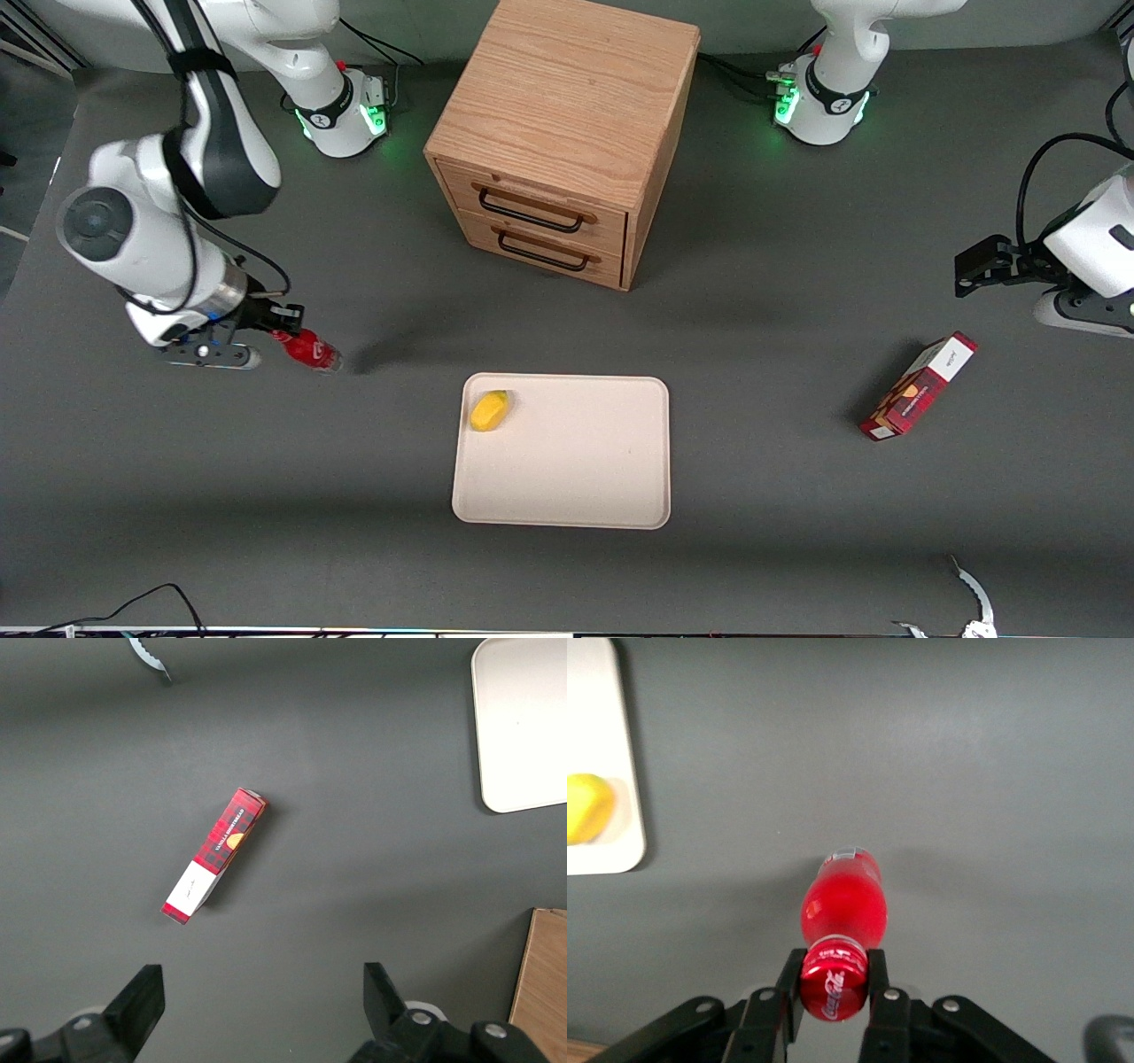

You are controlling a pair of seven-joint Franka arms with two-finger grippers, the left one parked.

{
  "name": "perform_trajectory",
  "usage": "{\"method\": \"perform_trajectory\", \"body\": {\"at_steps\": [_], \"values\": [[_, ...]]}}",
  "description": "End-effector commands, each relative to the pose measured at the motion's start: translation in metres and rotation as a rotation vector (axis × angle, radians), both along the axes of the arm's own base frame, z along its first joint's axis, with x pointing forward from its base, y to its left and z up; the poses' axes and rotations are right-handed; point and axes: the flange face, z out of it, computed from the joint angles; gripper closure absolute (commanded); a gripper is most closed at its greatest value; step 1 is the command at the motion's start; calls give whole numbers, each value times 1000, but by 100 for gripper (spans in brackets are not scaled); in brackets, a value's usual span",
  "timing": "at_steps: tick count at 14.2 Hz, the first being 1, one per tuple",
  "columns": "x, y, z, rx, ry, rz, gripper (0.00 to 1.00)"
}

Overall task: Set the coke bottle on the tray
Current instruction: 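Lift the bottle and carry it over the white tray beside the lemon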

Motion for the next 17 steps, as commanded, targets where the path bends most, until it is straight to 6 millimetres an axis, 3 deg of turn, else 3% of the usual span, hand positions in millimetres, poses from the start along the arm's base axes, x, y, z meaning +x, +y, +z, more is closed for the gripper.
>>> {"method": "perform_trajectory", "body": {"at_steps": [1,4,6,8,12,15,17], "values": [[15,6,72,-1,-25,29,100],[38,51,111,34,-22,-2,100],[69,82,118,83,9,-78,100],[99,105,112,143,-7,-161,100],[134,155,56,198,-52,-325,100],[147,201,-16,163,-92,-448,100],[152,215,-54,142,-104,-481,100]]}}
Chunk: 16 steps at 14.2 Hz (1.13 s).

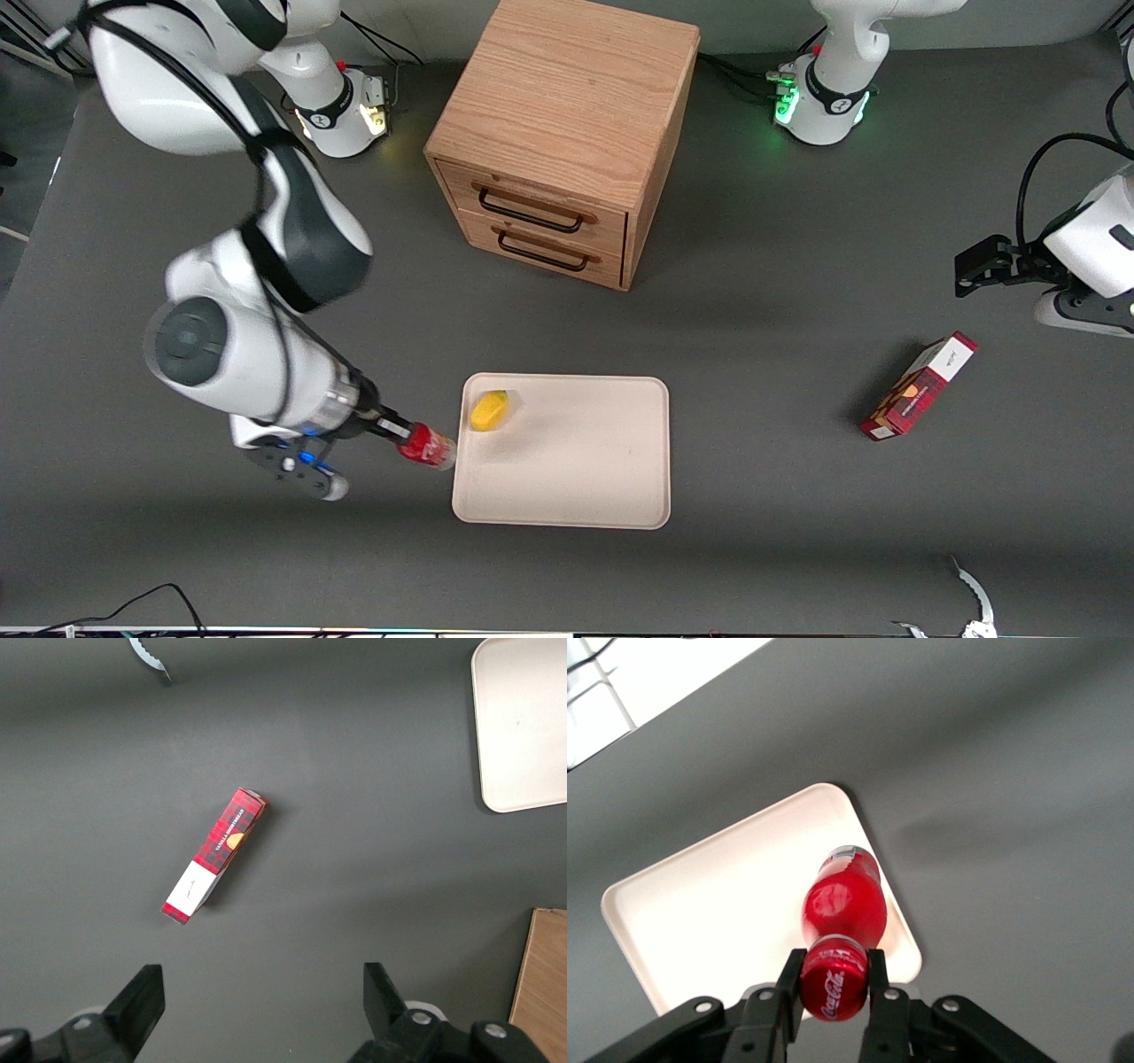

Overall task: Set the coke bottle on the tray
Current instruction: 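Lift the bottle and carry it over the white tray beside the lemon, then lower the bottle onto the tray and open the right gripper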

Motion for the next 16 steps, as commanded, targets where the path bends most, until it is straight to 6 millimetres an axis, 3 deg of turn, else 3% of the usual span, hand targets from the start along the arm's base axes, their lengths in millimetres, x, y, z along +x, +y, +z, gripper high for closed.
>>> {"method": "perform_trajectory", "body": {"at_steps": [1,6,7,8,11,13,14,16], "values": [[11,17,-30,-4,-28,-87,100],[7,39,-74,-47,-36,-93,100],[8,40,-75,-45,-42,-93,95],[9,39,-77,-42,-43,-94,1],[8,37,-71,-37,-32,-94,0],[1,32,-42,-62,-17,-82,0],[-3,20,-1,-72,-31,-65,0],[-29,-1,88,-100,-33,49,0]]}}
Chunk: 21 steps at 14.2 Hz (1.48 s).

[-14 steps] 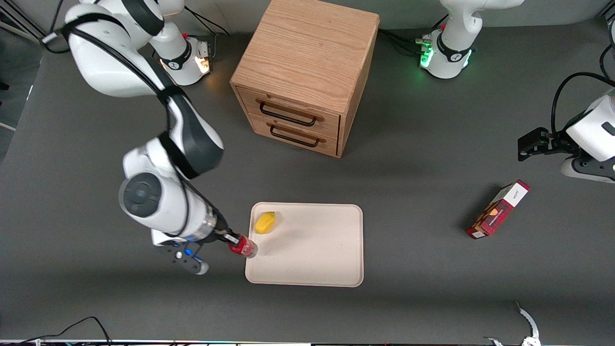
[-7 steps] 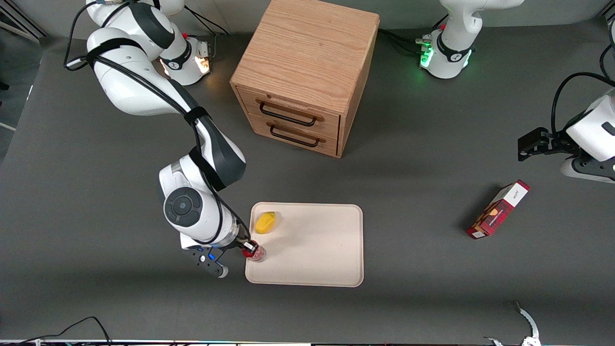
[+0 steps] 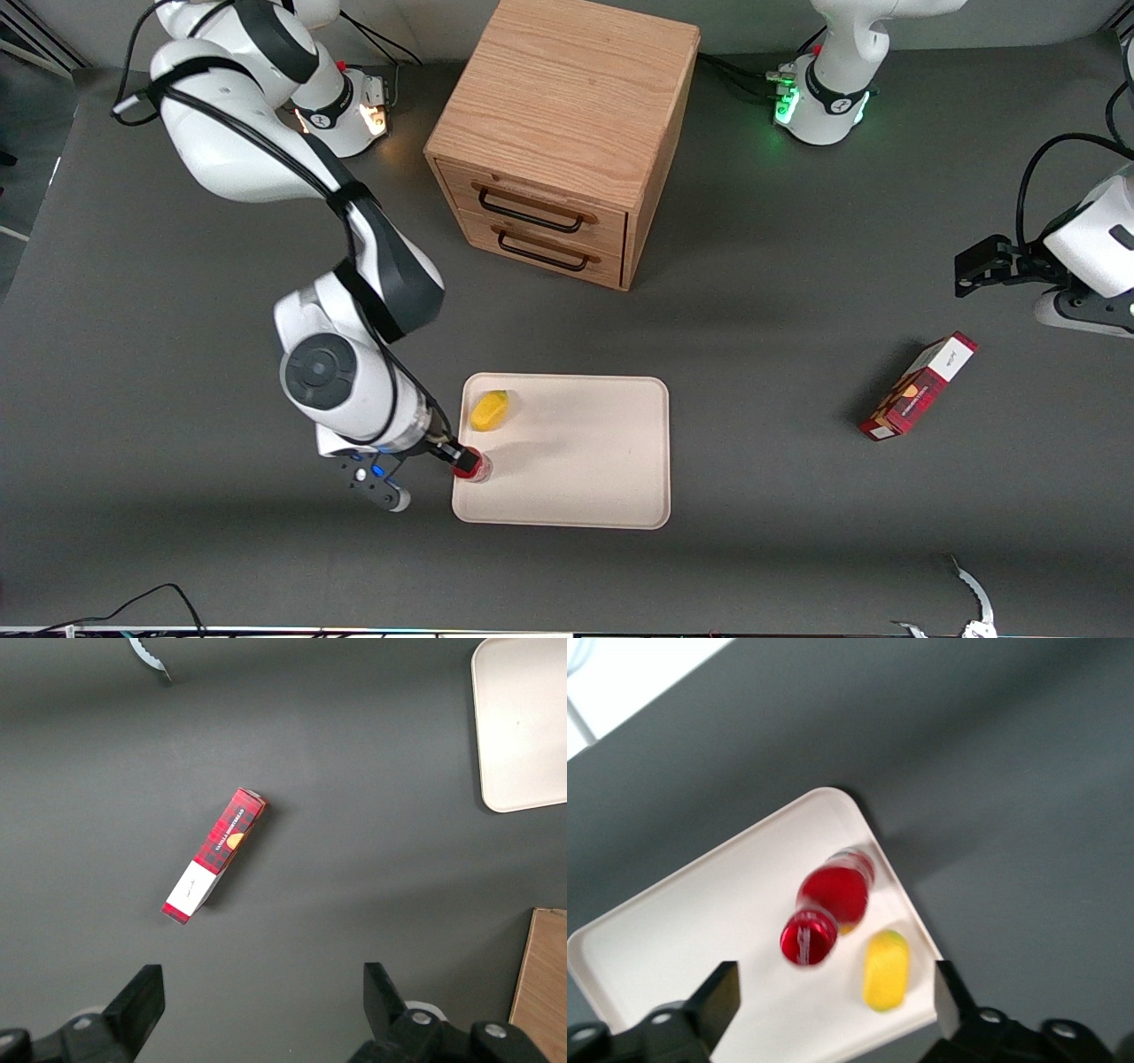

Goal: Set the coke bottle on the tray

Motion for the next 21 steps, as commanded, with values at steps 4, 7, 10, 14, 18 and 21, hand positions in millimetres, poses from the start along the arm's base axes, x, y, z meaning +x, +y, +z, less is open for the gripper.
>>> {"method": "perform_trajectory", "body": {"at_steps": [4,7,10,14,18,21], "values": [[-101,-102,222,-119,80,257,0],[-149,-182,264,-111,117,326,0],[-186,-286,258,8,130,313,0],[-222,-324,202,7,69,313,0],[-220,-302,212,-2,54,347,0],[-214,-276,211,-4,59,340,0]]}}
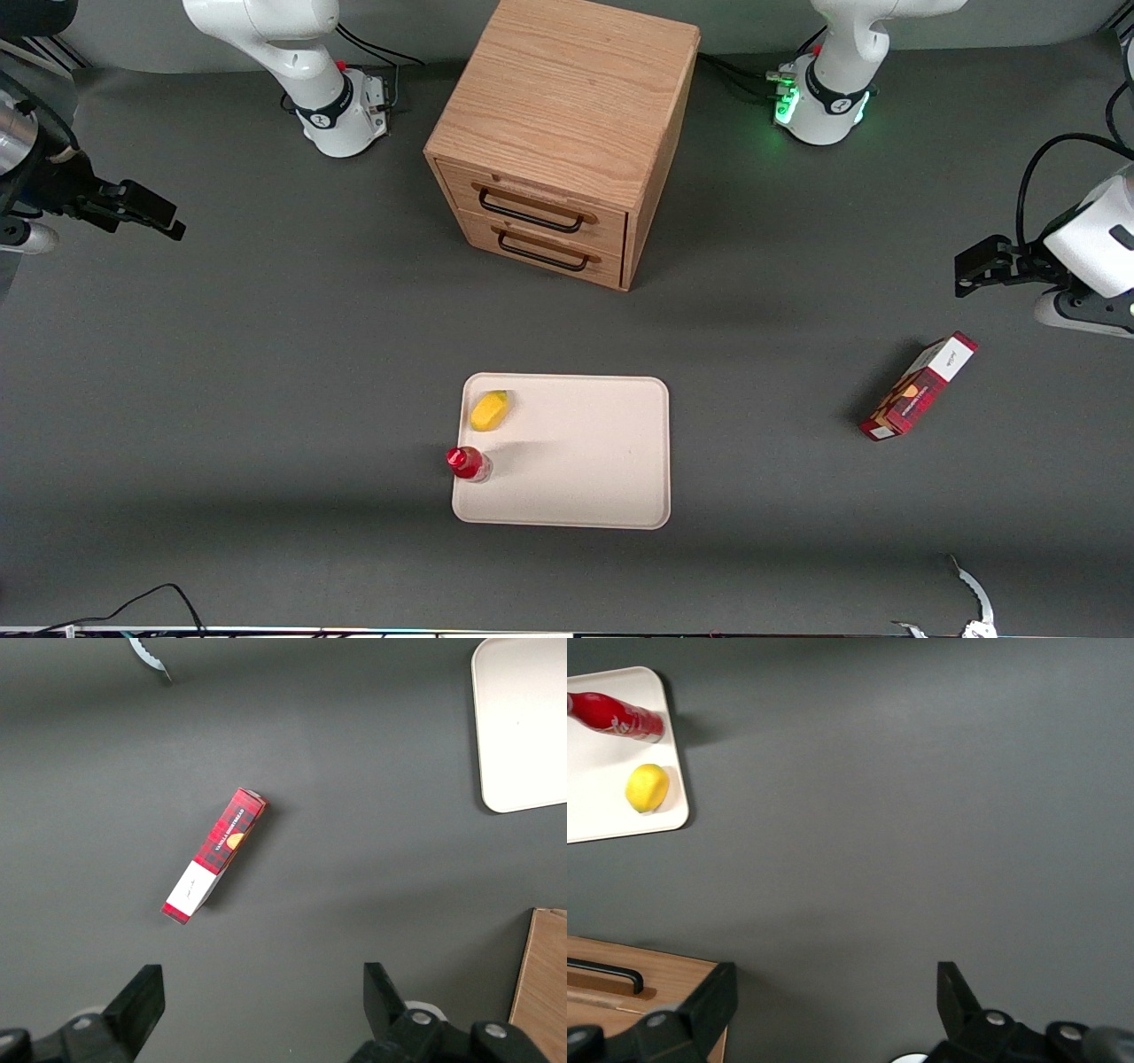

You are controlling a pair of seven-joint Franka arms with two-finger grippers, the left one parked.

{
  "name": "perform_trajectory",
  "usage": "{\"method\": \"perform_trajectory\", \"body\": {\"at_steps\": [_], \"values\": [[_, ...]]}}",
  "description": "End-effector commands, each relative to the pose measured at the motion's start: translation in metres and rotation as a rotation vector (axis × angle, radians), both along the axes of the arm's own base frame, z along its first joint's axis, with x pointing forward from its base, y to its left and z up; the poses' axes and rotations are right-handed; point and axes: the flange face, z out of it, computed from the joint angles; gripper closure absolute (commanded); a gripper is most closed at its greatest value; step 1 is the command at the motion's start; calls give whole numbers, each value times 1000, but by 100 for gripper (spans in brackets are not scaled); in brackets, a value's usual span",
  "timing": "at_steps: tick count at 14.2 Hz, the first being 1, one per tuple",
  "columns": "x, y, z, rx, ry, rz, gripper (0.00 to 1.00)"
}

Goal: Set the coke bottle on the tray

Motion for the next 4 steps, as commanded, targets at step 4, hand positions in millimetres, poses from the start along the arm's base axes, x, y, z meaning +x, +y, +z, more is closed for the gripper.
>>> {"method": "perform_trajectory", "body": {"at_steps": [4], "values": [[5,14,3,15,-12,-18,0]]}}
